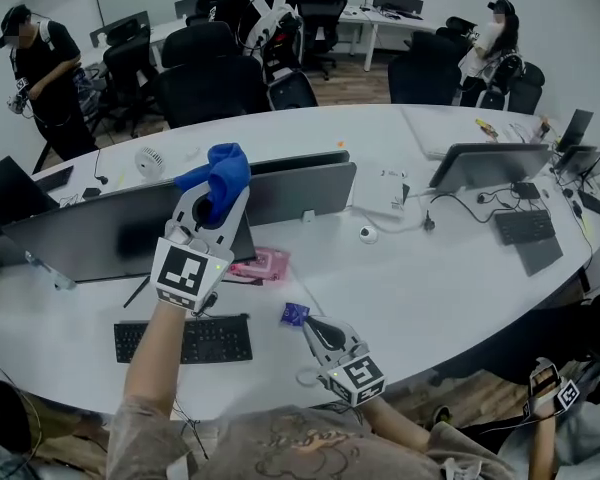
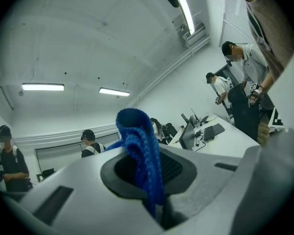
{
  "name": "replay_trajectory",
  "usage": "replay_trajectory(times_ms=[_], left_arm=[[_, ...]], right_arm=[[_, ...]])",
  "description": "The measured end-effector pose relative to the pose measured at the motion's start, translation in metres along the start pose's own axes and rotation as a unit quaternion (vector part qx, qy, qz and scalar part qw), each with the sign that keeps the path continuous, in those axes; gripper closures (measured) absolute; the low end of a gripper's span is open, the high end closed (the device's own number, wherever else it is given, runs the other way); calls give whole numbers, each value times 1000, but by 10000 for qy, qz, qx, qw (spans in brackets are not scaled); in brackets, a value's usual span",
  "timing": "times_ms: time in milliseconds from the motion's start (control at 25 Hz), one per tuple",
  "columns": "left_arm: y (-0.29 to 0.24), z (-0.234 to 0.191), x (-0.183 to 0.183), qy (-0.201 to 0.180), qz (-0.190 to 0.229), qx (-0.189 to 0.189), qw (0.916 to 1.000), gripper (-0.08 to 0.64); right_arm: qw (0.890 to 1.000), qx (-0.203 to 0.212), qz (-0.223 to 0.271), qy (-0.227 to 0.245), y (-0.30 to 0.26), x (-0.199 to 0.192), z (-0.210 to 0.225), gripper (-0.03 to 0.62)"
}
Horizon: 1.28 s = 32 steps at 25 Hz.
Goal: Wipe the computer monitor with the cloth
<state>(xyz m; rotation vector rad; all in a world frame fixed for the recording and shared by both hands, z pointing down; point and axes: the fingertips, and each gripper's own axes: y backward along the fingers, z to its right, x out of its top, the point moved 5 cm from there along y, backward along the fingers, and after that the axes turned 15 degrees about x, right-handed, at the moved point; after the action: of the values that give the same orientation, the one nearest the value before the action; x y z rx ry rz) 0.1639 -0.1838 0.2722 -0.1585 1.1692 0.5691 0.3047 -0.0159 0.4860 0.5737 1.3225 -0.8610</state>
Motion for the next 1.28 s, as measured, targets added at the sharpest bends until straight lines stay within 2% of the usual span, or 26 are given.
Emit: replay_trajectory(times_ms=[360,520,720,1040,1280], left_arm=[[39,-19,8,-81,350,185,9992,513],[67,-36,6,-287,189,230,9991,512],[109,-67,5,-82,287,564,9980,512],[189,-126,-32,-90,-194,1053,9942,512],[250,-168,-52,-64,-515,1499,9873,512]], right_arm=[[9998,202,-8,70,-23,2,-18,571],[9992,382,-36,151,-42,4,-32,572],[9978,633,-55,182,-73,7,-58,571],[9936,1071,-236,270,-129,2,-102,571],[9880,1471,-322,357,-173,1,-137,571]])
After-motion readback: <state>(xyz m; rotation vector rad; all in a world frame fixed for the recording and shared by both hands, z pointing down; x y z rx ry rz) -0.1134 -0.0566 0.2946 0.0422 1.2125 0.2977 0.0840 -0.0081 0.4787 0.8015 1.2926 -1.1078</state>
